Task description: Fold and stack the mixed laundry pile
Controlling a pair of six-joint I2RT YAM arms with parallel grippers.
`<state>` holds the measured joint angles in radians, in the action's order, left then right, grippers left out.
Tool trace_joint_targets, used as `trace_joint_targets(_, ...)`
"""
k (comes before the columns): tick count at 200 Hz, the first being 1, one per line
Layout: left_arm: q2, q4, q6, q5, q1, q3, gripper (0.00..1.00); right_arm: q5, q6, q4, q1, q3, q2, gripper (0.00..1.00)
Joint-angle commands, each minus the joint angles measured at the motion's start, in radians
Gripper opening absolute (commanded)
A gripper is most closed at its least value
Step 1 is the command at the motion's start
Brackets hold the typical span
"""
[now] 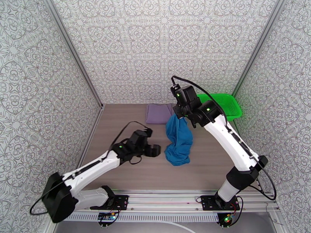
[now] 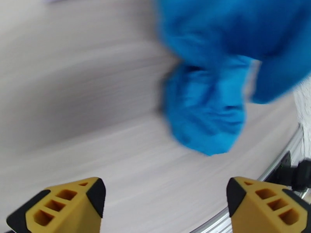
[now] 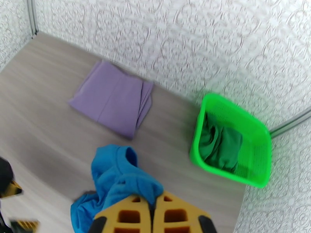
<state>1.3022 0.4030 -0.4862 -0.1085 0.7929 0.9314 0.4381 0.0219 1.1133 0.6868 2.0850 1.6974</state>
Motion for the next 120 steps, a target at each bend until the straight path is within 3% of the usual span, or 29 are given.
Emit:
trace_joint_targets(1, 0.077, -0.128, 0.091, 0.027, 0.069, 0.089, 0.94, 0.011, 0.053, 0.037, 0.000, 0.045, -0.001, 0.00)
trace_joint_targets(12, 0.127, -0.157, 0.102, 0.040, 0.094, 0.127, 0.99, 0.005, 0.056, 0.039, 0.000, 0.042, -0.002, 0.00)
trace_joint_targets(36, 0.251, -0.164, 0.119, 0.110, 0.123, 0.226, 0.99, 0.001, 0.058, 0.045, 0.000, 0.041, -0.007, 0.00)
trace_joint_targets(63, 0.383, -0.063, 0.138, 0.271, 0.120, 0.359, 0.99, 0.000, 0.056, 0.044, 0.000, 0.026, -0.023, 0.00)
trace_joint_targets(89, 0.442, -0.086, 0.174, 0.241, 0.105, 0.397, 0.98, 0.009, 0.051, 0.043, -0.001, 0.006, -0.042, 0.00)
trace_joint_targets(101, 0.455, -0.101, 0.194, 0.223, 0.107, 0.402, 0.82, 0.021, 0.049, 0.044, -0.003, 0.001, -0.049, 0.00)
trace_joint_targets(120, 0.431, -0.110, 0.205, 0.228, 0.108, 0.381, 0.17, 0.042, 0.050, 0.049, -0.017, -0.011, -0.061, 0.00)
